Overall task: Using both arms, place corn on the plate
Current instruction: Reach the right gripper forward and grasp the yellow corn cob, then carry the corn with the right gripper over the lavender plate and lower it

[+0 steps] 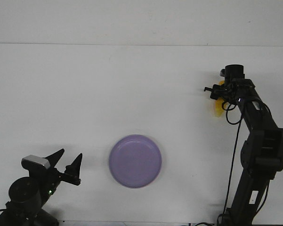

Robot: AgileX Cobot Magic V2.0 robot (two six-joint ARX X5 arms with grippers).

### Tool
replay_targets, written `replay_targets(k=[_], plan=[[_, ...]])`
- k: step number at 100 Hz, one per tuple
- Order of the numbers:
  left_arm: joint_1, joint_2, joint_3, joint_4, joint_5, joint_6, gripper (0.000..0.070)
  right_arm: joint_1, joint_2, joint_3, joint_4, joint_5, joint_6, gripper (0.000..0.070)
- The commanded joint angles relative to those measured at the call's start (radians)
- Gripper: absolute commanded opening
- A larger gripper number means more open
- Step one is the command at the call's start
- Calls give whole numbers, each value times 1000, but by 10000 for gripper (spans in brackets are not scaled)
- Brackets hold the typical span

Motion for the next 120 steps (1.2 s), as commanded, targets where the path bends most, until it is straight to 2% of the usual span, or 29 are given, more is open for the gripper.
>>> replay_targets(k=[1, 10, 24, 38, 51, 67, 79, 95, 108, 120], plan=[[-4, 0, 12, 8, 2, 3, 463, -2, -87, 24, -2, -1, -90, 209], [-4, 0, 12, 8, 2, 3, 463, 6, -200, 24, -27, -14, -124, 209], [-4, 0, 12, 8, 2, 3, 463, 32, -409, 23, -35, -91, -135, 209], [-4, 0, 12, 8, 1, 6, 464, 116, -612, 8, -78, -137, -165, 209], [-4, 0, 12, 10, 1, 6, 464, 266, -768, -48, -114, -162, -190, 209], [-4, 0, 12, 10, 1, 6, 463, 521, -871, -195, -105, -157, -187, 209], [-4, 0, 12, 10, 1, 6, 464, 702, -883, -349, -45, -156, -158, 209], [-4, 0, 12, 10, 1, 6, 464, 878, -849, -565, 146, -124, -117, 208], [-4, 0, 12, 10, 1, 6, 464, 951, -771, -674, 276, -96, -95, 208], [-4, 0, 12, 10, 1, 6, 463, 982, -666, -706, 330, -96, -90, 209]])
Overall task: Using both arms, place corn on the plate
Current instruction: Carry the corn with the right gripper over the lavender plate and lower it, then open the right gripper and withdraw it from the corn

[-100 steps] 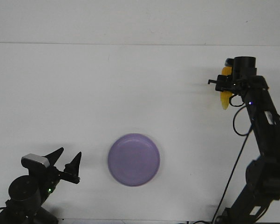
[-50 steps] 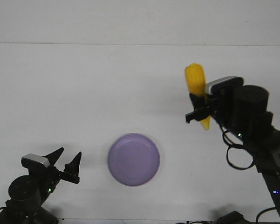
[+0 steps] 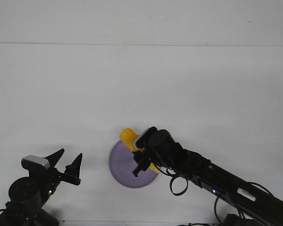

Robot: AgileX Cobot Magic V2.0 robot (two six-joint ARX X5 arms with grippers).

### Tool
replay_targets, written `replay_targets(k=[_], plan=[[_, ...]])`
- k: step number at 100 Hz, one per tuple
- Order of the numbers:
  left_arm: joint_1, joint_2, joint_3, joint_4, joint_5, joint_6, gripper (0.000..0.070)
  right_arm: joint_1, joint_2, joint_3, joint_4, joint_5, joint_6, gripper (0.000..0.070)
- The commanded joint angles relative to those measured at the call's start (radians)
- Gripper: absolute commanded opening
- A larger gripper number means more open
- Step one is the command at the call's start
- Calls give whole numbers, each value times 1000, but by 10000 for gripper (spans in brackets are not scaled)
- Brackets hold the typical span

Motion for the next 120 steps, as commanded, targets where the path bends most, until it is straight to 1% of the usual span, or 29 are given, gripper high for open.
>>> replay_targets(k=[1, 17, 30, 33, 35, 44, 47, 61, 71, 78, 84, 96, 102, 107, 113, 120], plan=[[-4, 0, 12, 9, 1, 6, 464, 20, 63, 6, 27, 5, 21, 209], [-4, 0, 12, 9, 1, 6, 464, 34, 184, 6, 43, 5, 14, 209], [-4, 0, 12, 9, 1, 6, 464, 34, 238, 6, 40, 4, 14, 219], [-4, 0, 12, 9, 1, 6, 463, 34, 244, 6, 39, 3, 14, 247], [-4, 0, 12, 9, 1, 6, 464, 34, 245, 6, 38, 3, 14, 286], [-4, 0, 12, 9, 1, 6, 464, 34, 246, 6, 37, 4, 21, 544], [-4, 0, 12, 9, 1, 6, 464, 34, 246, 8, 37, 4, 23, 590], [-4, 0, 12, 10, 1, 6, 464, 31, 201, 13, 31, 4, 21, 593], [-4, 0, 12, 10, 1, 6, 464, 24, 105, 18, 31, 17, -8, 592], [-4, 0, 12, 10, 1, 6, 464, 17, 9, 21, 25, 63, -18, 592], [-4, 0, 12, 11, 1, 6, 464, 12, -83, 21, 11, 121, -40, 592], [-4, 0, 12, 13, 1, 6, 464, 0, -269, 21, -58, 298, -77, 592], [-4, 0, 12, 15, 1, 6, 464, -6, -349, 19, -104, 390, -77, 592], [-4, 0, 12, 18, 1, 6, 463, -11, -410, 10, -141, 449, -76, 592], [-4, 0, 12, 17, 1, 6, 463, -17, -483, -22, -167, 494, -60, 592], [-4, 0, 12, 18, 1, 6, 463, -22, -570, -89, -174, 519, -18, 592]])
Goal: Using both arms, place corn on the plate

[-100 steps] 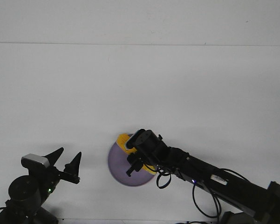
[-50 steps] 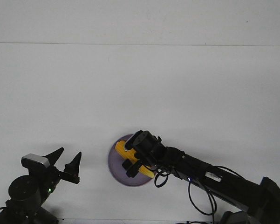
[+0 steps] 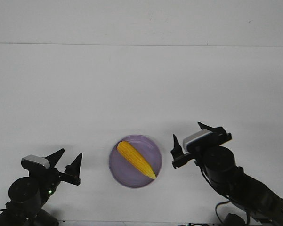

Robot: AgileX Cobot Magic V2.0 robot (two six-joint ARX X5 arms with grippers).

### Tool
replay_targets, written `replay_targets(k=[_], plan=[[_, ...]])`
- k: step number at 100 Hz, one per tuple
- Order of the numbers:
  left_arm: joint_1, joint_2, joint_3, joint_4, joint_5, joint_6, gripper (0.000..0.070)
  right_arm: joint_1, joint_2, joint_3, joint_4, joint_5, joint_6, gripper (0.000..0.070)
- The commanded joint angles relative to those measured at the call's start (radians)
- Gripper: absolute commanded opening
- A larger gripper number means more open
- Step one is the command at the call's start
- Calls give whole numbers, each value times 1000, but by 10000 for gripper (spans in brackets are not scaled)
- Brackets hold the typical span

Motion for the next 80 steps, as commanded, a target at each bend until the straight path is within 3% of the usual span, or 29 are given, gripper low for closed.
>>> replay_targets(k=[1, 8, 12, 15, 21, 23, 80], plan=[[-4, 0, 12, 15, 1, 6, 463, 7, -56, -61, -14, 21, 43, 592], [-4, 0, 12, 14, 1, 6, 452, 7, -138, -143, -11, 25, 76, 583], [-4, 0, 12, 14, 1, 7, 402, 7, -180, -190, -6, 22, 89, 515], [-4, 0, 12, 14, 1, 11, 293, 7, -209, -222, -3, 19, 98, 403], [-4, 0, 12, 12, 2, 21, 32, 7, -257, -273, -4, 18, 118, 81], [-4, 0, 12, 11, 1, 25, 0, 8, -271, -287, -3, 15, 124, 0], [-4, 0, 13, 37, 2, 27, 15, 8, -314, -312, 31, 20, 127, 13]])
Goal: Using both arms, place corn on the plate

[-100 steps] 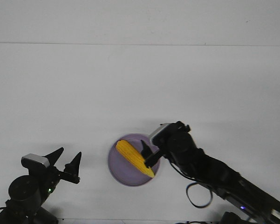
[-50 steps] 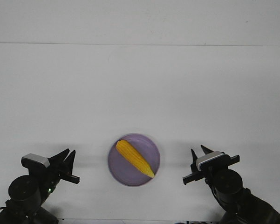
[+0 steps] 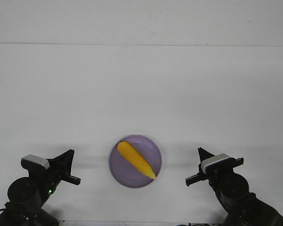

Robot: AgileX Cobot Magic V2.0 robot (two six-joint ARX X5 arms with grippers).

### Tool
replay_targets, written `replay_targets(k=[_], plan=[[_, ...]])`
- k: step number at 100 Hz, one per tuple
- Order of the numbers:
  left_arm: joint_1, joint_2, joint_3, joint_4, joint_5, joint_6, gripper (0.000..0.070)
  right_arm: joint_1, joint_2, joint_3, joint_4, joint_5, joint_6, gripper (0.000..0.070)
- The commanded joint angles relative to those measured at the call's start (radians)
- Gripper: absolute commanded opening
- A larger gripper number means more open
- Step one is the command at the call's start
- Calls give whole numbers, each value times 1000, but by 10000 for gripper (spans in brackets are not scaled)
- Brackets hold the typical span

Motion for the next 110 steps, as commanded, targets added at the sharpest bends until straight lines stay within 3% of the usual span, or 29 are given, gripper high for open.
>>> replay_targets(k=[1, 24, 36, 51, 69, 110], plan=[[-4, 0, 13, 10, 2, 11, 15, 8, 4, 14, 9, 4, 18, 13], [-3, -2, 13, 10, 1, 18, 14, 8, 4, 14, 9, 4, 18, 13], [74, -26, -31, 68, -33, 217, 14, 8, 4, 14, 9, 4, 18, 13], [266, -138, -255, 282, -25, 324, 15, 8, 4, 14, 9, 4, 18, 13], [404, -283, -478, 404, -25, 333, 14, 8, 4, 14, 9, 4, 18, 13], [414, -303, -560, 448, -24, 328, 14, 8, 4, 14, 10, 4, 18, 13]])
